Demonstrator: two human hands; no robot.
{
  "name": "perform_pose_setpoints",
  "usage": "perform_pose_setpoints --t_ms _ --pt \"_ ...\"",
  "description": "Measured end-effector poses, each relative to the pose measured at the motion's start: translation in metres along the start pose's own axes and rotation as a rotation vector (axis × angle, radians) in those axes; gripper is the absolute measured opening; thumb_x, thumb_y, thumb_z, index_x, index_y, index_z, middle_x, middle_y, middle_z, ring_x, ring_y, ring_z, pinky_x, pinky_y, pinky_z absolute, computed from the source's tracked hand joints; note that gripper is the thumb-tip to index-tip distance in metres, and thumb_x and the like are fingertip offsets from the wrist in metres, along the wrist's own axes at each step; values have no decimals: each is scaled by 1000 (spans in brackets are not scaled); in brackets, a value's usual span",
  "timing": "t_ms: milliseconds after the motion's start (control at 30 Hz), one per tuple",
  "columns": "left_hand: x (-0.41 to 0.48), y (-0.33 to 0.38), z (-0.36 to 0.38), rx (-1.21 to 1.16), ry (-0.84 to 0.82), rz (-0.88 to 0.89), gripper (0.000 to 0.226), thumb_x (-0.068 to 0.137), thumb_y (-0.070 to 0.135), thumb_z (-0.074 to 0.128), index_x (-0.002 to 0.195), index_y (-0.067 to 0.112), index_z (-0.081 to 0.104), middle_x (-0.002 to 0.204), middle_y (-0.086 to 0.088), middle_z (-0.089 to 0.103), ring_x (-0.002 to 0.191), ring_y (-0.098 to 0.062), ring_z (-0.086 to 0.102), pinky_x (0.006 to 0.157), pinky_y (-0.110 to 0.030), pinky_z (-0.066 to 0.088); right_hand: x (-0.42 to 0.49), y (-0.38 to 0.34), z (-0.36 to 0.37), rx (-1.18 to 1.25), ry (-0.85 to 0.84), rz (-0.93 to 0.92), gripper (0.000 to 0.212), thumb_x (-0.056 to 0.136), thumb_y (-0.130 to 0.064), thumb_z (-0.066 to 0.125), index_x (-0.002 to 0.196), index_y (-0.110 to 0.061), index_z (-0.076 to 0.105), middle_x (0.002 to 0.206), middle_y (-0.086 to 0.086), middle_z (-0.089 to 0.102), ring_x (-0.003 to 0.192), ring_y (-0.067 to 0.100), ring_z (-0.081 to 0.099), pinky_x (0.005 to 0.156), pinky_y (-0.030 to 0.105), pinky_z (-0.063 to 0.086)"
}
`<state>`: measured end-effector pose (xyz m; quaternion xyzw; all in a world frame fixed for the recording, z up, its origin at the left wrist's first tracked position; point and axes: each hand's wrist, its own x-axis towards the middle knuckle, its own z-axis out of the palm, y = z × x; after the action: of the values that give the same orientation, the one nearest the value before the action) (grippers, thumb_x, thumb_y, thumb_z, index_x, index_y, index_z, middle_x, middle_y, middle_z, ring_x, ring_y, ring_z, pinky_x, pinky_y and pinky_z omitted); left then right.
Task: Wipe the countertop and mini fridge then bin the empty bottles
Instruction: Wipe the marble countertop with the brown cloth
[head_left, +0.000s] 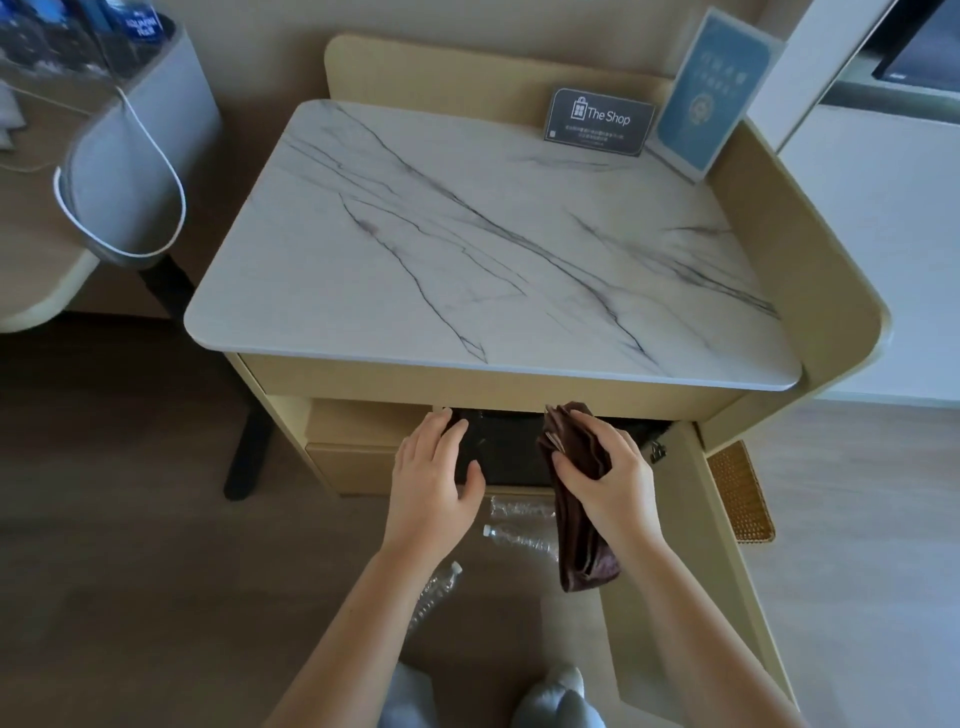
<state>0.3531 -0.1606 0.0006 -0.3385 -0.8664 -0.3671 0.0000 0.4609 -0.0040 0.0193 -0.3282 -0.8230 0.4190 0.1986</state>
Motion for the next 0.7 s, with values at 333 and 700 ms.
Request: perform_pose_setpoints --t_ms 333,700 --pt "-46 47 68 66 34 -191 43 83 10 61 124 2 52 134 -17 47 128 -30 39 104 -38 27 -5 94 -60 2 -73 23 47 76 -24 71 119 -33 54 110 -8 55 94 -9 49 74 1 36" --pt "-37 -20 156 90 23 -158 45 81 8 63 123 1 52 134 -18 47 126 -33 41 101 -36 26 20 187 6 0 -33 -6 47 75 -20 73 117 -27 54 108 -6 55 95 5 52 74 2 37"
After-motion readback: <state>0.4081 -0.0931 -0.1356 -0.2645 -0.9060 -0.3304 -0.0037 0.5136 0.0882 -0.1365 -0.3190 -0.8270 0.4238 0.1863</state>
